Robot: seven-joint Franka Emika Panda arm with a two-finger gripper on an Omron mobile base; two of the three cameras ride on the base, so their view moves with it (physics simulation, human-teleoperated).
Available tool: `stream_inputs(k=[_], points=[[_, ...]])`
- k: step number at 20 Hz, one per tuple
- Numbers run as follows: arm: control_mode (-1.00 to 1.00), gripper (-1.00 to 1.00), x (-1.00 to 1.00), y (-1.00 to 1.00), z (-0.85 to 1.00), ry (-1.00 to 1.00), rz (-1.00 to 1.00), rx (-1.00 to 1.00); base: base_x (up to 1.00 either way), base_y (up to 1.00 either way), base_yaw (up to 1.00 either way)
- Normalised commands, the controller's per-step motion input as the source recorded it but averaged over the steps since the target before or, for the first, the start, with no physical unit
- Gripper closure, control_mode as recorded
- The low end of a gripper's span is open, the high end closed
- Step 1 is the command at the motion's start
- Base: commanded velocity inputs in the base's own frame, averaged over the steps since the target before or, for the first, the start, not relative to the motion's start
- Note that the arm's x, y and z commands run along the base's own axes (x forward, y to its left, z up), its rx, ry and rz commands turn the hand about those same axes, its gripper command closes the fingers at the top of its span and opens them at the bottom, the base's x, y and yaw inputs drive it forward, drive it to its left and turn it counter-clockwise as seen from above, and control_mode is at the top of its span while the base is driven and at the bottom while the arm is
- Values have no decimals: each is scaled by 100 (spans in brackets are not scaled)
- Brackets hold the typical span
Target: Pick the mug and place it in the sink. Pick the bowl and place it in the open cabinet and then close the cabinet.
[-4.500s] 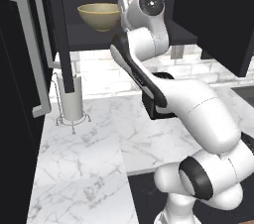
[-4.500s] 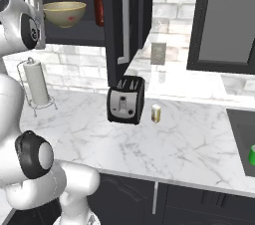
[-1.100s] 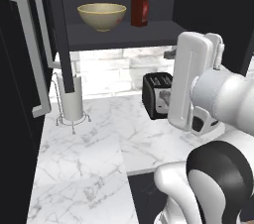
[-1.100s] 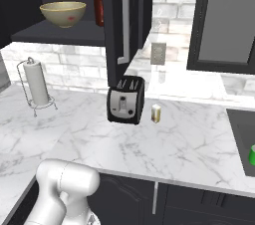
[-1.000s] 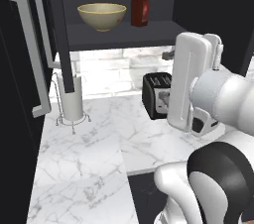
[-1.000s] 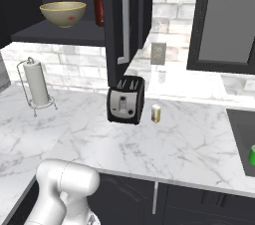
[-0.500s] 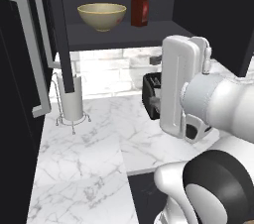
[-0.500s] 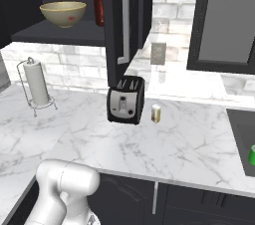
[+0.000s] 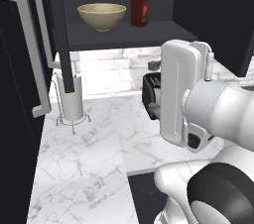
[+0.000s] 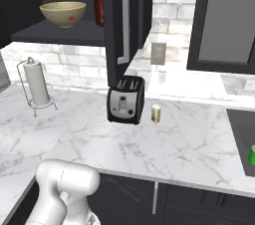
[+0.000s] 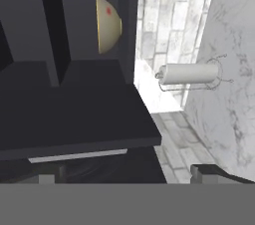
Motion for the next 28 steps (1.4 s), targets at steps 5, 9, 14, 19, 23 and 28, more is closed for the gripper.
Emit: stream_inputs(k=[5,9,14,19,23,28], points=[[-100,-100,-15,14,0,0,0,0,0,0,0],[-100,-100,-9,7,0,0,0,0,0,0,0],[-100,-100,-5,9,0,0,0,0,0,0,0],[-100,-100,-3,12,0,0,0,0,0,0,0],[-100,-100,-2,22,0,0,0,0,0,0,0],[-100,-100,0,31,0,0,0,0,0,0,0]])
